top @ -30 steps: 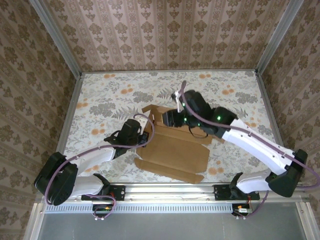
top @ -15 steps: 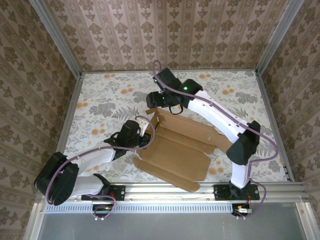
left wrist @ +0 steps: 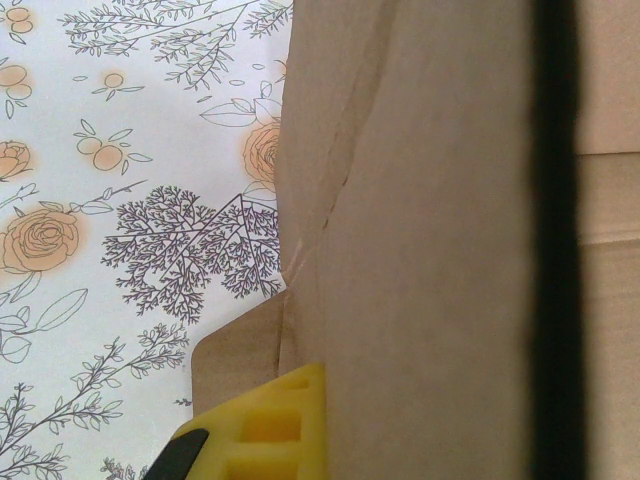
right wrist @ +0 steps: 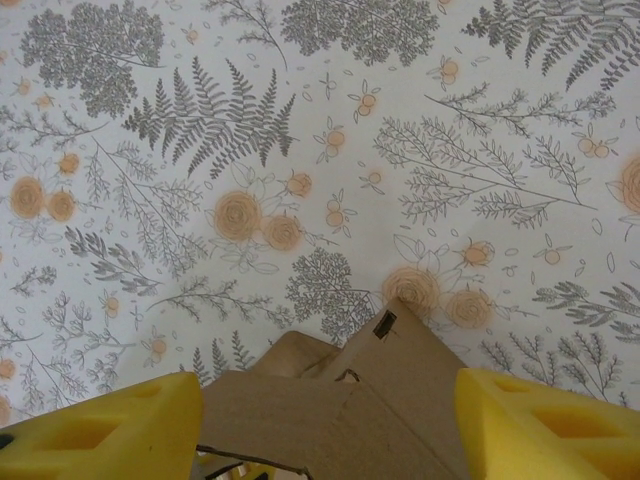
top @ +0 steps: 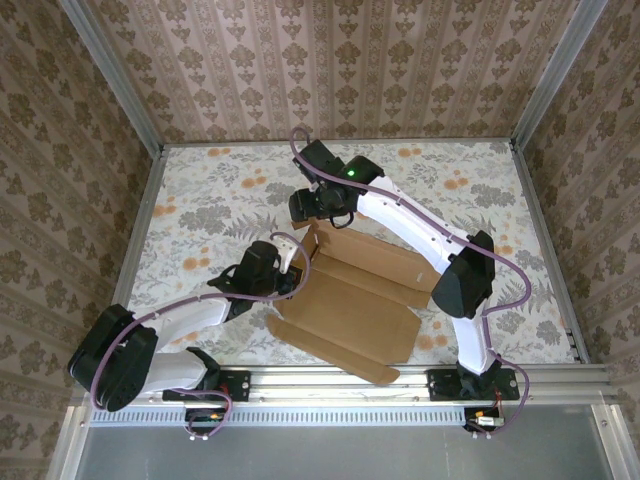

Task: Fold the paper box

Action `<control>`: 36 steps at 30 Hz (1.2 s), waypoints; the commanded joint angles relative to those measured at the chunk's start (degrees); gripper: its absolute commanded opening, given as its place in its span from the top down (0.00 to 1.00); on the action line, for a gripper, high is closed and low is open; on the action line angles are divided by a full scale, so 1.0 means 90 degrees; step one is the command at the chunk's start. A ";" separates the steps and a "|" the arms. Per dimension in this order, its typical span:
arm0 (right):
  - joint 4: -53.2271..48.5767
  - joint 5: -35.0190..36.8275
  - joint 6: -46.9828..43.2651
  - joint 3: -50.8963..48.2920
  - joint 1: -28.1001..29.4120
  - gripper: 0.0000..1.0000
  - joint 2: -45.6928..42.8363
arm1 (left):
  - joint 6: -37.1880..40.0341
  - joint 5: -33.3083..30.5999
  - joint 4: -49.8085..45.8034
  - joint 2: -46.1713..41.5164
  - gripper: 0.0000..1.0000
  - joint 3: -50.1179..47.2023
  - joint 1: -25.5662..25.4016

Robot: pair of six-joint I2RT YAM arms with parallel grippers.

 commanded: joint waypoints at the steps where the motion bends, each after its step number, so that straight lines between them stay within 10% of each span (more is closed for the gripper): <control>1: -0.0271 0.0141 -0.0124 0.0018 -0.0047 0.32 -0.0032 | 0.0053 0.0144 -0.0613 0.0087 1.00 -0.0159 0.0013; 36: 0.1266 -0.0082 -0.0500 -0.1964 -0.0034 0.56 -0.1402 | -0.0003 0.0145 -0.0862 0.0158 1.00 0.0032 0.0052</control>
